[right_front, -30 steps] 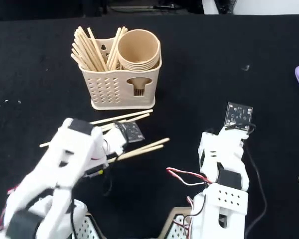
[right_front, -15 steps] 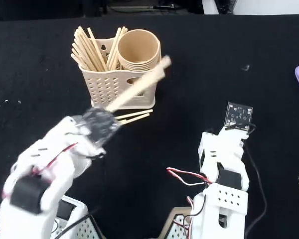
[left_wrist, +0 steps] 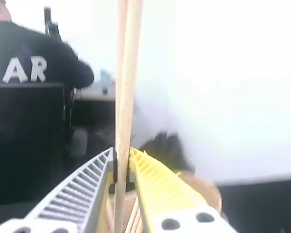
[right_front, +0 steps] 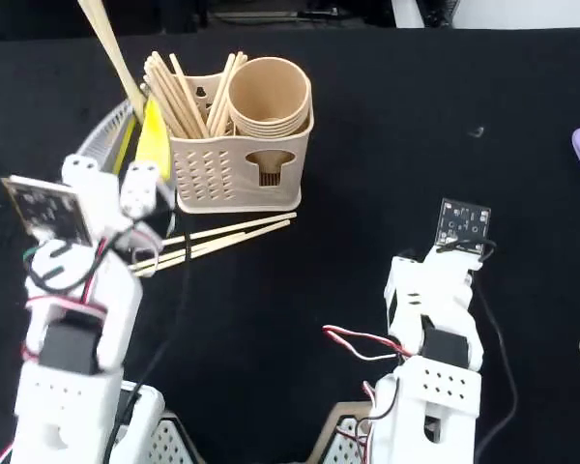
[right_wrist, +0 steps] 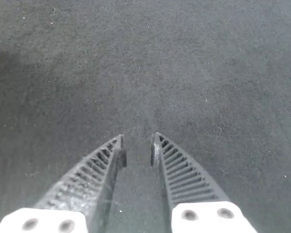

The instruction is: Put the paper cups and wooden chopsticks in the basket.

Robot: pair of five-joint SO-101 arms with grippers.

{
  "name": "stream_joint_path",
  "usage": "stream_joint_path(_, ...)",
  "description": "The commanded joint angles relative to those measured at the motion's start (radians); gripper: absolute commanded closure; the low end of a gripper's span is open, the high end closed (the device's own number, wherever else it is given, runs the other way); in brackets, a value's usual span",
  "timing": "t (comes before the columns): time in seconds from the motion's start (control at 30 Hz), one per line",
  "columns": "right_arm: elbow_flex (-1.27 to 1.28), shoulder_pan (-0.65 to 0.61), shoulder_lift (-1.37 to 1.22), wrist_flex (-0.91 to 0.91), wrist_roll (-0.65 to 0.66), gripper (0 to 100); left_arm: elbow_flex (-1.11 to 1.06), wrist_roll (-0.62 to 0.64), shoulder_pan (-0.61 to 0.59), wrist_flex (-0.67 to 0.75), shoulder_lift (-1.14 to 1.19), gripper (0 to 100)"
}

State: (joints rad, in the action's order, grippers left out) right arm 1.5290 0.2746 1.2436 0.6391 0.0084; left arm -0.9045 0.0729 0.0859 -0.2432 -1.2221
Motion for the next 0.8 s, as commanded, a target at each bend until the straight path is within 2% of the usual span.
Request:
stream_joint_path(0.0, -0.012, -0.015, 0.024, -0.023, 0.011, 90.0, 0.027, 0.1, -0.005, 0.242, 0.229, 97)
stream_joint_path(0.1, -0.012, -0.015, 0.024, -0.023, 0.011, 90.0, 0.084, 0.133, -0.01, 0.298, 0.388, 97)
stream_joint_path(0.33, -0.012, -0.015, 0.024, -0.025, 0.011, 90.0, 0.228, 0.133, -0.007, 0.299, 0.64, 97)
stream_joint_path(0.77, -0.013, -0.015, 0.024, -0.021, 0.011, 90.0, 0.196, 0.101, -0.005, 0.298, 0.686, 94)
